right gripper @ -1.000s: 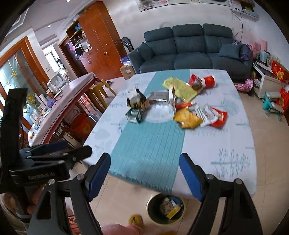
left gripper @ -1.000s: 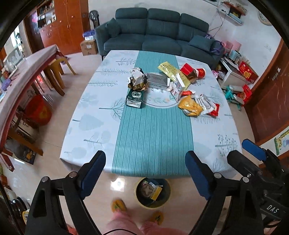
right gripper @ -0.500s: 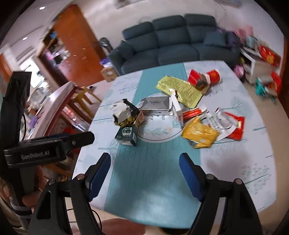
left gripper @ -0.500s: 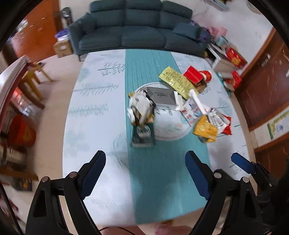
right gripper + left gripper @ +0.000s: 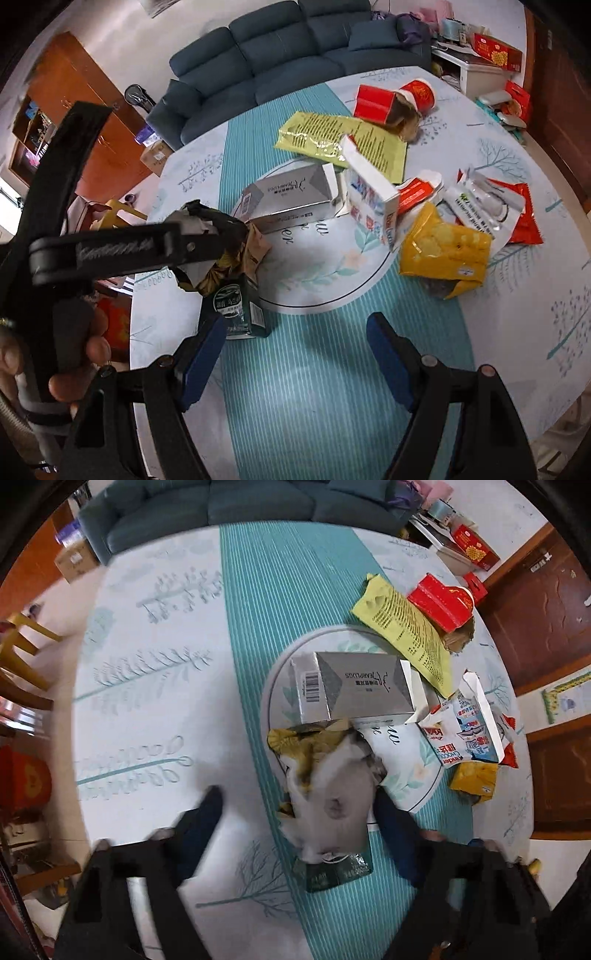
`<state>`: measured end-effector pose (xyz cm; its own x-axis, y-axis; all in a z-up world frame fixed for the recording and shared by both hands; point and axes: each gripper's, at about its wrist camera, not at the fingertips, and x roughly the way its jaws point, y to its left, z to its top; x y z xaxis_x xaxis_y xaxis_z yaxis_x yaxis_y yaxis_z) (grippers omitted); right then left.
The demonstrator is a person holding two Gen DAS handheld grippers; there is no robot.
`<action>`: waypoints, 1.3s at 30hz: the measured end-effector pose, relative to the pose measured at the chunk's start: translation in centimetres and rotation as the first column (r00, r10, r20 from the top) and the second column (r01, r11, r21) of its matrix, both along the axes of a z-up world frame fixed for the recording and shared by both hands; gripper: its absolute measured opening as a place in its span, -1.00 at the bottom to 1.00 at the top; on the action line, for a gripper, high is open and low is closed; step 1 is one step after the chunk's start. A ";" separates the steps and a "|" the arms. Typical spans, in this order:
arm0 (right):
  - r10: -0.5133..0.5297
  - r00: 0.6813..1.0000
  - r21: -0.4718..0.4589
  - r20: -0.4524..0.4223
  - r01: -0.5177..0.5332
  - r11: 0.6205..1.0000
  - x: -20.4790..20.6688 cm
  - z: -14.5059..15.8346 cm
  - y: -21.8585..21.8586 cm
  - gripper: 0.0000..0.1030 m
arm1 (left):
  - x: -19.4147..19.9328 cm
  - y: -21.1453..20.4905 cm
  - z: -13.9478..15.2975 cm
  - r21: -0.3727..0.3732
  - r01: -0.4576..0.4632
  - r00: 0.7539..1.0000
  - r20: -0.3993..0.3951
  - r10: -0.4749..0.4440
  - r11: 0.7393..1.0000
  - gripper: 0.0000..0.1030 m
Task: Collect trash
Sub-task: 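Grasp the white crumpled wrapper with the left tool while the right tool grasps the green milk carton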
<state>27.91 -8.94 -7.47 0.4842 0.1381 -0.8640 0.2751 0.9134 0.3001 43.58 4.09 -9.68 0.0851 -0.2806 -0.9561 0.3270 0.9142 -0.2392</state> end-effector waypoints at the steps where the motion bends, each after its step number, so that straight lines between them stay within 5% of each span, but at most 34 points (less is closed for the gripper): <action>1: 0.000 1.000 0.000 -0.003 0.000 1.000 0.2 -0.1 0.3 0.53 | 0.3 0.2 -0.3 -0.046 0.001 1.000 -0.027 -0.002 0.999 0.05; 2: 0.001 1.000 0.002 -0.005 -0.001 1.000 0.4 -0.3 0.5 0.53 | 0.4 0.4 -0.2 -0.077 -0.004 0.999 -0.036 0.001 0.997 -0.22; 5: 0.007 1.000 0.010 -0.012 -0.007 1.000 1.3 -0.7 1.4 0.53 | 0.1 0.9 0.5 -0.069 0.009 1.000 0.006 -0.008 0.998 -0.34; 11: 0.066 0.998 0.012 -0.020 -0.065 0.998 3.6 -1.4 4.1 0.53 | -0.3 3.8 2.4 -0.159 -0.014 1.000 0.017 0.017 0.987 -0.39; 23: 0.103 0.989 -0.071 -0.104 -0.111 0.991 8.6 -4.8 7.3 0.52 | -1.7 9.5 3.7 -0.085 -0.040 0.994 0.100 0.048 0.996 -0.39; 25: 0.115 0.983 -0.099 -0.142 -0.129 0.987 8.8 -5.6 7.8 0.33 | -2.3 9.9 3.4 -0.067 -0.029 0.994 0.106 0.036 0.997 -0.39; 26: 0.116 0.981 -0.125 -0.152 -0.136 0.983 8.7 -5.8 8.0 0.01 | -2.6 10.0 3.2 -0.059 -0.020 0.994 0.109 0.026 0.998 -0.39; 31: 0.138 0.978 -0.132 -0.154 -0.159 0.978 6.9 -4.8 7.7 -0.02 | -4.6 9.7 3.2 -0.030 0.040 0.992 0.119 -0.036 0.999 -0.39; 39: 0.088 0.994 -0.116 -0.057 -0.095 0.989 -0.1 0.9 5.2 -0.02 | -8.7 7.1 5.8 -0.010 0.169 0.968 0.192 -0.164 0.986 -0.39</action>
<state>27.81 -3.71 -6.58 0.4288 0.0752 -0.9002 0.2010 0.9636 0.1763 34.86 11.16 -3.89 0.2140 -0.3307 -0.9192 0.5154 0.8375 -0.1814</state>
